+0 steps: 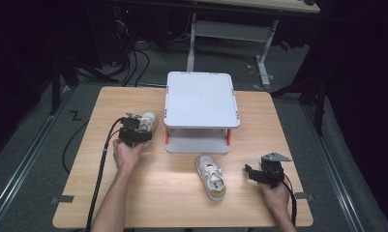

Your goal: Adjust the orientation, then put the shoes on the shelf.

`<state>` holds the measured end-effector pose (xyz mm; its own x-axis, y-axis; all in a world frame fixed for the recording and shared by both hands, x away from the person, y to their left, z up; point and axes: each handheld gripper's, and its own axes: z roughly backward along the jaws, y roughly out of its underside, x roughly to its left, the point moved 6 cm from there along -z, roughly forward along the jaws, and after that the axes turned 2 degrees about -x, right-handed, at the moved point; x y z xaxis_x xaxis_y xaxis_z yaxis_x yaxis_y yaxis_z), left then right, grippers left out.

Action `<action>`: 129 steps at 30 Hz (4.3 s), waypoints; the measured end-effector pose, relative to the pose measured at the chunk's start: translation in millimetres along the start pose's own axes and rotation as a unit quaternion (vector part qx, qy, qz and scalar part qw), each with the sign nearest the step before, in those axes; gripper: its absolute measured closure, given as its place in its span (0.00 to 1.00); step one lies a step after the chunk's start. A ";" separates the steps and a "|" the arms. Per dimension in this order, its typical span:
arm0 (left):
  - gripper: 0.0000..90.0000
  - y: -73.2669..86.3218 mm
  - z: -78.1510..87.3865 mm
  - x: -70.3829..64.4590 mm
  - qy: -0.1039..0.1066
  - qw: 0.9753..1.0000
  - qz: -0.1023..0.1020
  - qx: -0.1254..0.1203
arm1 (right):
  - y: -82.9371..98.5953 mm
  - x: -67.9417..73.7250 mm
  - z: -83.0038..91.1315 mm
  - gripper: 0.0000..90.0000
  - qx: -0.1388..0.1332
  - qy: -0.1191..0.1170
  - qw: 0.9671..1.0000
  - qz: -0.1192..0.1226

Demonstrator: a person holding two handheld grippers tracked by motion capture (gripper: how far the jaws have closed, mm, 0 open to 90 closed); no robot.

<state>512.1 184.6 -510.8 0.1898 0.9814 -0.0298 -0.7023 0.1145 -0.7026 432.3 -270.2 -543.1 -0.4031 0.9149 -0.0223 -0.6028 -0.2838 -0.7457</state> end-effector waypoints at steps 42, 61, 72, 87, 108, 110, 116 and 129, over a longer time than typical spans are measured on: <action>0.42 89.8 112.4 -99.7 0.078 0.994 -0.064 -0.029 | 0.0 0.0 0.0 0.28 0.000 0.000 1.000 0.000; 0.39 98.8 98.1 -161.6 0.095 0.993 -0.071 -0.021 | 0.0 0.0 0.0 0.28 0.000 0.000 1.000 0.000; 0.32 103.0 96.4 -163.6 0.105 0.992 -0.072 -0.008 | -0.1 0.1 -0.1 0.28 0.000 0.000 1.000 0.000; 0.25 90.0 119.3 -147.5 0.193 0.978 -0.052 -0.062 | -0.3 4.6 0.4 0.30 0.002 -0.021 1.000 0.018; 0.47 91.0 84.1 -90.0 0.117 0.991 -0.058 -0.024 | 14.1 78.1 22.5 0.59 -0.008 -0.120 0.990 0.072; 0.47 95.4 79.6 -89.8 0.122 0.991 -0.056 -0.019 | 15.4 81.3 23.7 0.59 -0.010 -0.121 0.990 0.075; 0.51 102.2 72.6 -97.3 0.133 0.988 -0.074 -0.010 | 16.4 91.8 24.8 0.59 -0.010 -0.131 0.988 0.086; 0.52 103.4 64.6 -115.4 0.178 0.981 -0.076 -0.010 | 14.0 105.3 24.6 0.60 -0.009 -0.138 0.986 0.090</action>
<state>373.3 93.1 -534.1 0.5204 0.8373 -0.1676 -0.6351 0.2483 -0.7315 364.4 -184.8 -539.5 -0.6767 0.7358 0.0245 -0.4923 -0.4275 -0.7582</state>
